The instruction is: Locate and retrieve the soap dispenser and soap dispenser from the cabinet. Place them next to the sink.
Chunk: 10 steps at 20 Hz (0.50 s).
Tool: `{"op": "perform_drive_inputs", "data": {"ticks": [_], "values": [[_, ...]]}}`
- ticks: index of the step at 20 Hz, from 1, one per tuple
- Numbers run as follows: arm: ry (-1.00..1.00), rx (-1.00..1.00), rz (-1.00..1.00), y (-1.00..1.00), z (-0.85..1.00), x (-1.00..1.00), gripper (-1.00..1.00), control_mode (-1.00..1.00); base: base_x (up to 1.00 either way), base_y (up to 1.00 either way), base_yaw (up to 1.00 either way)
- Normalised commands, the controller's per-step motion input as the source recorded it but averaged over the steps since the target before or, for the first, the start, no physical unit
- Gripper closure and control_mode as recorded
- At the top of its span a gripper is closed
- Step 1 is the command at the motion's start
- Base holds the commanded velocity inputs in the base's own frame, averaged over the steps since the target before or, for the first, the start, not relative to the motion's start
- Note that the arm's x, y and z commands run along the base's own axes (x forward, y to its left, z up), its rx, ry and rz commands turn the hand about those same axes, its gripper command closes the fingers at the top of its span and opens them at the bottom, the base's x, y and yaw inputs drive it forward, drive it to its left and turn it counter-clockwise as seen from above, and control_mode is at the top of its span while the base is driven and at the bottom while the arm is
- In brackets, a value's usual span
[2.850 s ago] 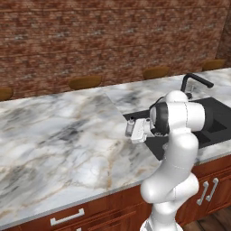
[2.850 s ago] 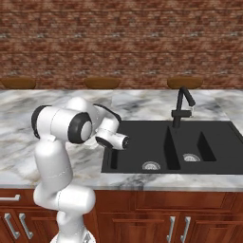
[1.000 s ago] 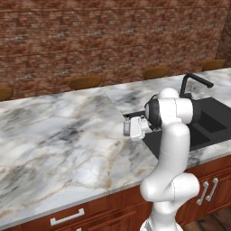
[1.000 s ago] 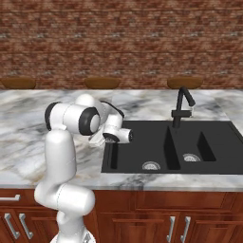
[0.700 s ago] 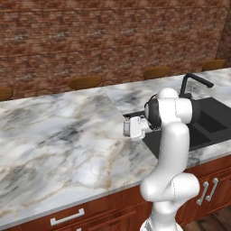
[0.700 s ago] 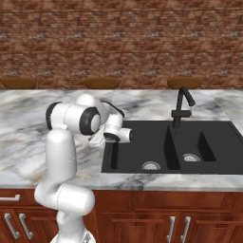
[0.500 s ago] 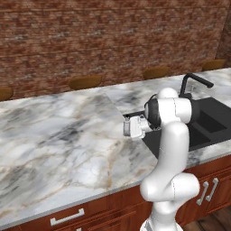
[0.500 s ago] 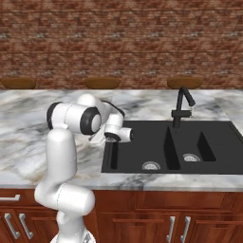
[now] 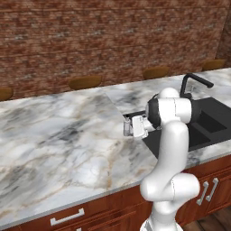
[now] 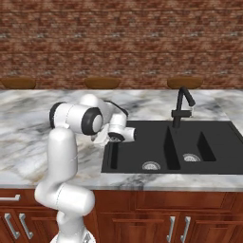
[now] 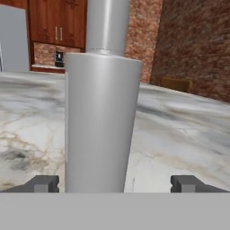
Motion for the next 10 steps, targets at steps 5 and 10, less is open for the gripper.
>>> {"op": "perform_drive_inputs", "data": {"ticks": [5, 10], "values": [[0.00, 0.00, 0.02, -0.15, 0.00, 0.00, -1.00, -1.00, 0.00, 0.00, 0.00], [0.00, 0.00, 0.01, -0.18, 0.01, 0.00, -1.00, -1.00, 0.00, 0.00, 0.00]]}}
